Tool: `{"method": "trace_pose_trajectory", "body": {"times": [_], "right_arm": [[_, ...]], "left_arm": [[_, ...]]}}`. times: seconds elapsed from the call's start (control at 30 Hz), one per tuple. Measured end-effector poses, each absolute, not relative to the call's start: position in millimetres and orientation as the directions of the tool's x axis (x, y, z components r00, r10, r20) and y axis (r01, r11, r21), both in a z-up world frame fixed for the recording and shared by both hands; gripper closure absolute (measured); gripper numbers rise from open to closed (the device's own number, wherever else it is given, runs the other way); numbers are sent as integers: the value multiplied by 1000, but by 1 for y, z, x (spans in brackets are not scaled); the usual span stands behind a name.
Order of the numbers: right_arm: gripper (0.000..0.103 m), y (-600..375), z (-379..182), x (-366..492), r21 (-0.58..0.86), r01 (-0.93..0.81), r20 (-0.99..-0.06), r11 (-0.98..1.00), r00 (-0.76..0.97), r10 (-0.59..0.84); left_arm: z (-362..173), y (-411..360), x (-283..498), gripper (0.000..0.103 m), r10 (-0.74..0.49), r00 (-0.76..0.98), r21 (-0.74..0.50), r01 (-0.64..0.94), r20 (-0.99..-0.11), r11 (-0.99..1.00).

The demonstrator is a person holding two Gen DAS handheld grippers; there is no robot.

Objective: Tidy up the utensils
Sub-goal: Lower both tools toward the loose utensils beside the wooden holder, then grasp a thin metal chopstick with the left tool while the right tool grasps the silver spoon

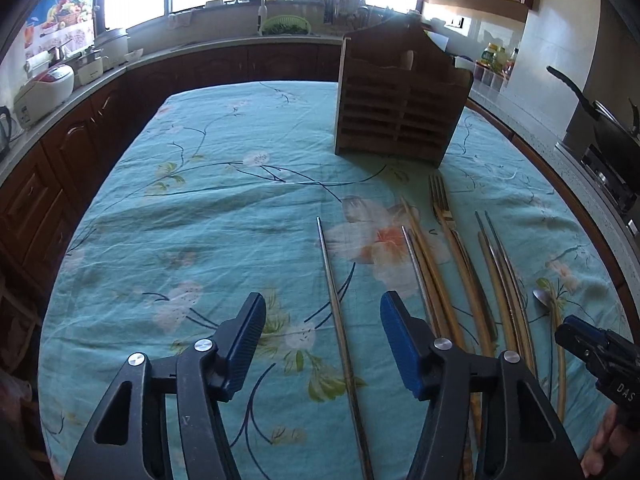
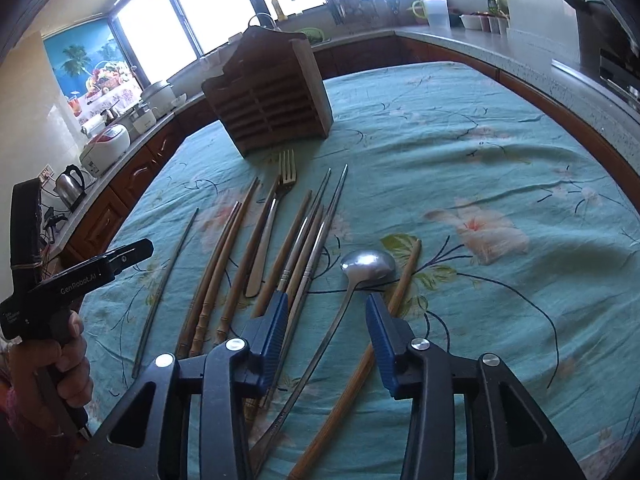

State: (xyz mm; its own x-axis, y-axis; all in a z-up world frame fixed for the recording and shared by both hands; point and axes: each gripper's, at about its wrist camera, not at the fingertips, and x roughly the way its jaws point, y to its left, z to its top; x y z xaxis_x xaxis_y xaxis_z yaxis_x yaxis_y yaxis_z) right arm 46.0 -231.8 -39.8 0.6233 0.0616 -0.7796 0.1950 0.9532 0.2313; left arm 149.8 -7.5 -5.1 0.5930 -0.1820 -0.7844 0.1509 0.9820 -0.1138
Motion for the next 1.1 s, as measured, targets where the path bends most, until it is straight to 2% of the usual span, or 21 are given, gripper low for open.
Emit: {"method": "trace_pose_trajectory", "body": {"times": [0.07, 0.2, 0.3, 0.37, 0.43, 0.5, 0.73, 1.1], "right_arm": [[70, -235, -44, 51, 229, 202, -796, 952, 602, 64], [71, -241, -50, 64, 219, 217, -826, 951, 560, 63], [77, -245, -53, 71, 212, 224, -831, 951, 553, 55], [83, -246, -52, 76, 219, 227, -830, 949, 554, 59], [92, -247, -53, 82, 212, 226, -831, 951, 554, 53], [97, -248, -55, 88, 235, 216, -826, 948, 558, 77], [101, -244, -43, 88, 291, 176, -794, 940, 593, 135], [101, -251, 0, 81, 297, 153, -725, 942, 679, 119]], "left_arm": [[-7, -10, 163, 47, -182, 567, -110, 158, -803, 981], [-11, -14, 182, 54, -166, 535, -83, 175, -829, 981], [-17, -17, 194, 62, -160, 503, -75, 185, -850, 980], [-17, -22, 196, 63, -140, 510, -42, 198, -849, 979], [-17, -26, 199, 71, -134, 520, -21, 217, -844, 976], [-18, -27, 201, 98, -156, 518, -33, 238, -841, 971], [-13, -11, 203, 100, -262, 506, -145, 259, -822, 955], [46, 26, 165, 100, -408, 585, -300, 277, -701, 913]]}}
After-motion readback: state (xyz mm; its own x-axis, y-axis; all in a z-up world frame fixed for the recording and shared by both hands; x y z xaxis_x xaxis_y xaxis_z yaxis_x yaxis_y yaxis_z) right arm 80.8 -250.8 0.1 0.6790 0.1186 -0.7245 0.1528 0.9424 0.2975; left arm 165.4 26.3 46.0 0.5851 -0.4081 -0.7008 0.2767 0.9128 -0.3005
